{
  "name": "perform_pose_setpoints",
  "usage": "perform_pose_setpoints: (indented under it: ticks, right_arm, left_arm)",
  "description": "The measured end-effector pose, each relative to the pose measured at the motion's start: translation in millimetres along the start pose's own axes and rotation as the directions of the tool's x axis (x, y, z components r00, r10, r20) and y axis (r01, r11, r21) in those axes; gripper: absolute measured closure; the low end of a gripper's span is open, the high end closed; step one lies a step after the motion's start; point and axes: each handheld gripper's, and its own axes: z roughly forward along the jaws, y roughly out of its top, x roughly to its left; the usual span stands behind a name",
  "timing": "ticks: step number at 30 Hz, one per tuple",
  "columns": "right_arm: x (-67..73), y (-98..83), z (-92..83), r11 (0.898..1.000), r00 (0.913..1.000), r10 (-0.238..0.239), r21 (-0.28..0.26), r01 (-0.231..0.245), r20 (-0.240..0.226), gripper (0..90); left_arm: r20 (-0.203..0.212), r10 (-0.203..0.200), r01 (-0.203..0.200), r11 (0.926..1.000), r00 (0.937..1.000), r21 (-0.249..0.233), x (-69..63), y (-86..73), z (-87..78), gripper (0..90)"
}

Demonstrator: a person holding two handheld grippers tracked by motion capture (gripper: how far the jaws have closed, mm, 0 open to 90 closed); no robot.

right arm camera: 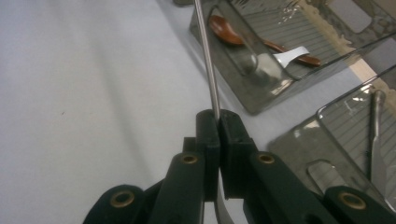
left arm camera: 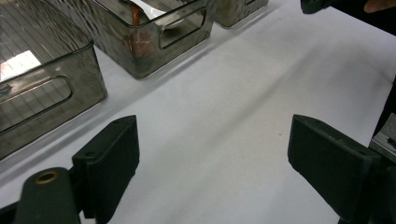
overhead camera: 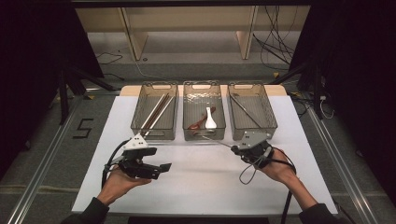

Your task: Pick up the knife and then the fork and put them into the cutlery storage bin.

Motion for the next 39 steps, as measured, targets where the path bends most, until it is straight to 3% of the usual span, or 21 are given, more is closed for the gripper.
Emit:
perform_pose_setpoints:
  ticks: [6, 11, 17, 39]
  right_arm:
    - [-14.1, 5.7, -2.3, 0.999, 0.9990, 0.033, -0.019, -0.033, 0.028, 88.2]
    - [-28.3, 10.9, -2.9, 0.995, 0.9947, 0.092, -0.029, -0.090, 0.047, 88.2]
    - [-43.4, 12.8, -3.5, 0.989, 0.9861, 0.147, -0.024, -0.145, 0.078, 88.2]
    - [-89.8, 12.3, 4.7, 0.968, 0.9544, 0.248, -0.003, -0.251, 0.166, 88.2]
  left_arm:
    - [-0.002, 0.002, -0.002, 1.0000, 1.0000, -0.006, 0.0, -0.4, -0.7, 16.2]
    - [-0.005, -0.008, 0.008, 0.9998, 1.0000, -0.017, 0.6, -0.8, -1.8, 16.1]
    - [-0.006, -0.009, 0.009, 0.9998, 0.9999, -0.016, 1.2, -1.0, -2.1, 16.1]
    - [-0.005, -0.006, 0.006, 0.9999, 1.0000, -0.013, 1.6, -2.1, -0.6, 16.1]
